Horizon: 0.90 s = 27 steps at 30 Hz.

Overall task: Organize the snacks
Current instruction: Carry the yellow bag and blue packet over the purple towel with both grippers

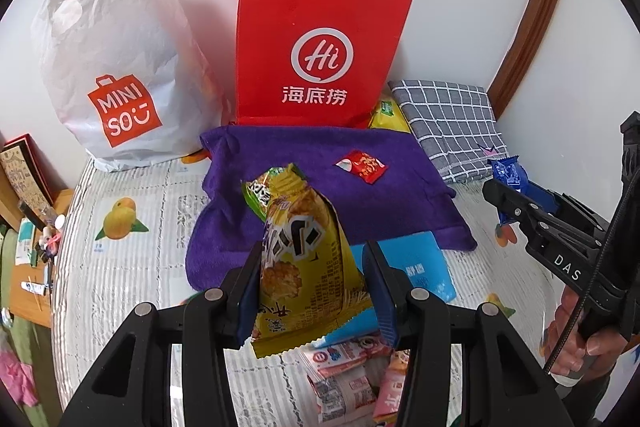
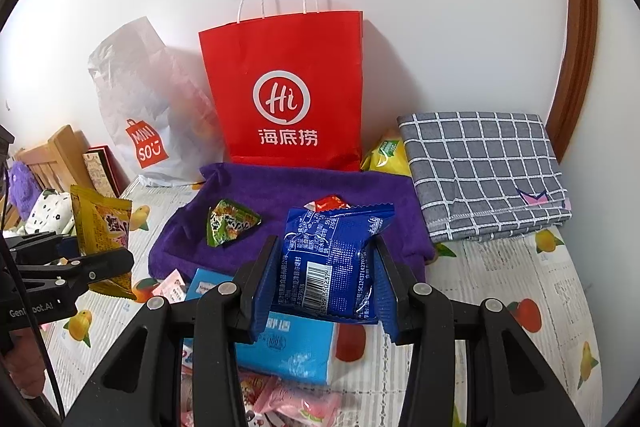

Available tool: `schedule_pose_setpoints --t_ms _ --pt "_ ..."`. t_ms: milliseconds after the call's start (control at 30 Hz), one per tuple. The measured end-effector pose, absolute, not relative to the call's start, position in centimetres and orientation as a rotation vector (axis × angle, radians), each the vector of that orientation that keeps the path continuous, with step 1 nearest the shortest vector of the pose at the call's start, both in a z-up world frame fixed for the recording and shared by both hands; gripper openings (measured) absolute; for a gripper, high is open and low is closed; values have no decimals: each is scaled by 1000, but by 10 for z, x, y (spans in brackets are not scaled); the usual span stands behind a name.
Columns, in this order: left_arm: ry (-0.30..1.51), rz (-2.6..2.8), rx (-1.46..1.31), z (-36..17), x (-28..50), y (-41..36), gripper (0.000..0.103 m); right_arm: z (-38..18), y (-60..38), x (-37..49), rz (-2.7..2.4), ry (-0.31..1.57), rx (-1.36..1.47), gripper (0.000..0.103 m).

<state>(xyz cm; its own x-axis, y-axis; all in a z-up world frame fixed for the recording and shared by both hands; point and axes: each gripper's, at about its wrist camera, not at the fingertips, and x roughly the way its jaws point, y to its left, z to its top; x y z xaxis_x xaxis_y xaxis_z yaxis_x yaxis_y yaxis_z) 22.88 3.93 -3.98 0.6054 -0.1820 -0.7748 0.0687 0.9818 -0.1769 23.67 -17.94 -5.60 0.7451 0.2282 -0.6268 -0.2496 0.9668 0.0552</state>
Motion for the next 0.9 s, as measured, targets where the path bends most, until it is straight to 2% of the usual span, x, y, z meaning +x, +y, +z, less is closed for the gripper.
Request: schedule_pose_setpoints --t_ms 900 --pt "944 -123 -134 -55 283 52 46 -73 -172 298 249 717 -24 44"
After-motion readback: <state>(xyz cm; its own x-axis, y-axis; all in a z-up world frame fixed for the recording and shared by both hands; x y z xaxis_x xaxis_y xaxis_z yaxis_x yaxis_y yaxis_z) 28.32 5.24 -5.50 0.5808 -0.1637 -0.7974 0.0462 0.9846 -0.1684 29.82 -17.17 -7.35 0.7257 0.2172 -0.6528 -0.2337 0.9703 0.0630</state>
